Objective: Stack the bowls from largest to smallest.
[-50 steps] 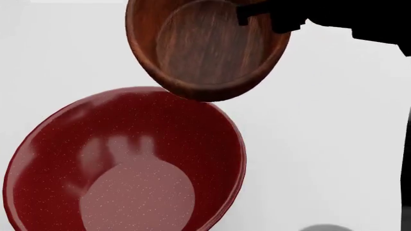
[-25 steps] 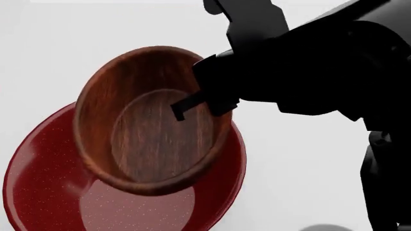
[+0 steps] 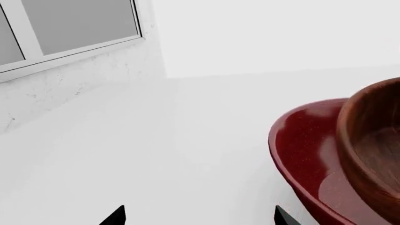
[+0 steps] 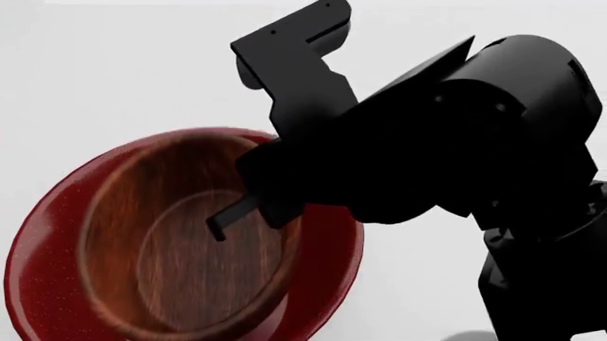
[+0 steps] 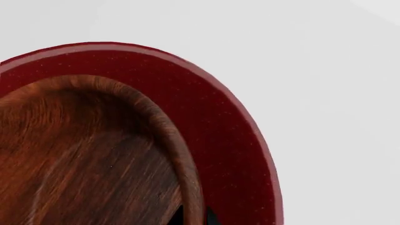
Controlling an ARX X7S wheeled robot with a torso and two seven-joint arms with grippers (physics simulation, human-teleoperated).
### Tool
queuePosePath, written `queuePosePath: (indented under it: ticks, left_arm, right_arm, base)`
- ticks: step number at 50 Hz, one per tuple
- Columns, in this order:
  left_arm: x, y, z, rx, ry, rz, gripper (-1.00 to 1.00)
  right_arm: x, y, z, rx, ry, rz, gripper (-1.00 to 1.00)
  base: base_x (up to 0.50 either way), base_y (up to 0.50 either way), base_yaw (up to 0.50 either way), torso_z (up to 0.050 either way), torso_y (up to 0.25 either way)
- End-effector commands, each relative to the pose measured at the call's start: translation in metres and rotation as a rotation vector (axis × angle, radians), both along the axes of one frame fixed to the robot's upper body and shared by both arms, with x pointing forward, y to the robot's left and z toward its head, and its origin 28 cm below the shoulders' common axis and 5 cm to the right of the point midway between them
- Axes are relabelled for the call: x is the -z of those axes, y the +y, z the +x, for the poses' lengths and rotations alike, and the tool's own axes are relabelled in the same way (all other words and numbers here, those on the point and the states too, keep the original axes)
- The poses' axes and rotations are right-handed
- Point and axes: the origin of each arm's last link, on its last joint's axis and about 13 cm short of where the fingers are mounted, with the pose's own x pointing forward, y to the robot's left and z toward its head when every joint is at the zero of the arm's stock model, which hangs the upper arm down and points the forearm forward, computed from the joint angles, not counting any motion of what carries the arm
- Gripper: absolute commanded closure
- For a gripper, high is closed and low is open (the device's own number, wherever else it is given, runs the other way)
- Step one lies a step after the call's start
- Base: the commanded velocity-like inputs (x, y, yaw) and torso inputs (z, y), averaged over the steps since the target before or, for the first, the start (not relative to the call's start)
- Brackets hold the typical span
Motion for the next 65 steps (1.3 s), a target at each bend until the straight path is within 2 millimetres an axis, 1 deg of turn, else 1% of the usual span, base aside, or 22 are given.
queuePosePath:
  ticks: [1,6,15,16,23,29,33,35,38,39,41,47,48,49,51,52,53,54,56,63,65]
  left_arm:
    - [0.000,0.000,-0.002,-0.002,-0.004,-0.026,-1.00]
    - [-0.001,-0.001,0.000,0.000,-0.007,-0.026,-1.00]
    - [-0.001,0.000,0.000,-0.001,-0.006,-0.022,-1.00]
    - [-0.001,-0.001,0.000,0.001,-0.004,-0.022,-1.00]
    - [-0.002,-0.001,0.002,0.000,-0.006,-0.021,-1.00]
    - [-0.002,-0.001,0.001,0.000,-0.008,-0.021,-1.00]
    - [-0.002,-0.001,0.001,0.000,-0.007,-0.022,-1.00]
    - [-0.002,0.000,0.000,-0.002,-0.008,-0.023,-1.00]
    - [-0.002,0.000,0.000,-0.002,-0.007,-0.022,-1.00]
    - [-0.002,0.000,-0.001,-0.002,-0.008,-0.022,-1.00]
    - [-0.002,0.000,-0.001,-0.002,-0.008,-0.024,-1.00]
    - [0.000,-0.001,0.000,-0.006,-0.003,-0.026,-1.00]
    - [-0.001,-0.001,0.000,-0.003,-0.005,-0.026,-1.00]
    - [-0.001,-0.001,0.000,0.000,-0.008,-0.027,-1.00]
    - [-0.001,0.000,-0.002,-0.001,-0.010,-0.024,-1.00]
    - [-0.001,0.000,-0.001,0.000,-0.008,-0.021,-1.00]
    - [-0.001,0.000,-0.001,0.001,-0.009,-0.019,-1.00]
    - [-0.001,0.001,-0.004,0.000,-0.010,-0.019,-1.00]
    - [-0.001,0.000,-0.003,0.003,-0.006,-0.017,-1.00]
    - [-0.002,-0.002,0.003,0.009,-0.003,-0.017,-1.00]
    - [-0.002,-0.004,0.008,0.014,-0.002,-0.016,-1.00]
  right_arm:
    - [0.006,0.007,0.000,-0.002,0.006,0.016,1.00]
    - [0.012,0.008,-0.006,-0.033,0.025,0.004,1.00]
    - [0.013,0.007,-0.002,-0.008,0.014,0.012,1.00]
    - [0.013,0.007,-0.002,-0.006,0.010,0.012,-1.00]
    - [0.012,0.007,0.000,0.003,-0.007,0.019,-1.00]
    - [0.006,0.007,-0.002,-0.002,-0.020,0.040,-1.00]
    - [0.003,0.002,-0.006,-0.001,-0.037,0.056,-1.00]
    - [0.001,-0.004,-0.009,0.021,-0.053,0.078,-1.00]
    - [-0.001,-0.015,-0.020,0.006,-0.107,0.080,-1.00]
    - [-0.002,-0.021,-0.024,0.003,-0.146,0.076,-1.00]
    - [-0.007,-0.031,-0.029,-0.004,-0.143,0.083,-1.00]
    - [-0.032,-0.069,-0.037,0.040,-0.230,0.076,-1.00]
    - [-0.033,-0.077,-0.042,0.043,-0.229,0.071,-1.00]
    - [-0.032,-0.081,-0.044,0.048,-0.234,0.062,-1.00]
    - [-0.023,-0.096,-0.050,0.096,-0.222,0.062,-1.00]
    - [-0.014,-0.103,-0.054,0.102,-0.217,0.052,-1.00]
    - [-0.011,-0.105,-0.055,0.104,-0.216,0.052,-1.00]
    - [-0.004,-0.111,-0.059,0.118,-0.203,0.049,-1.00]
    - [0.009,-0.121,-0.065,0.140,-0.215,0.032,-1.00]
    - [0.034,-0.141,-0.089,0.211,-0.177,0.031,-1.00]
    - [0.041,-0.146,-0.096,0.227,-0.173,0.026,-1.00]
  base:
    - [0.00,0.00,0.00,0.000,0.000]
    - [0.00,0.00,0.00,0.000,0.002]
    - [0.00,0.00,0.00,0.000,0.000]
    - [0.00,0.00,0.00,0.000,0.000]
    - [0.00,0.00,0.00,0.000,0.000]
    - [0.00,0.00,0.00,0.000,0.000]
    - [0.00,0.00,0.00,0.000,0.000]
    - [0.00,0.00,0.00,0.000,0.000]
    - [0.00,0.00,0.00,0.000,0.000]
    - [0.00,0.00,0.00,0.000,0.000]
    - [0.00,0.00,0.00,0.000,0.000]
    - [0.00,0.00,0.00,0.000,0.000]
    - [0.00,0.00,0.00,0.000,0.000]
    - [0.00,0.00,0.00,0.000,0.000]
    - [0.00,0.00,0.00,0.000,0.000]
    - [0.00,0.00,0.00,0.000,0.000]
    - [0.00,0.00,0.00,0.000,0.000]
    - [0.00,0.00,0.00,0.000,0.000]
    - [0.00,0.00,0.00,0.000,0.000]
    - [0.00,0.00,0.00,0.000,0.000]
    - [0.00,0.00,0.00,0.000,0.000]
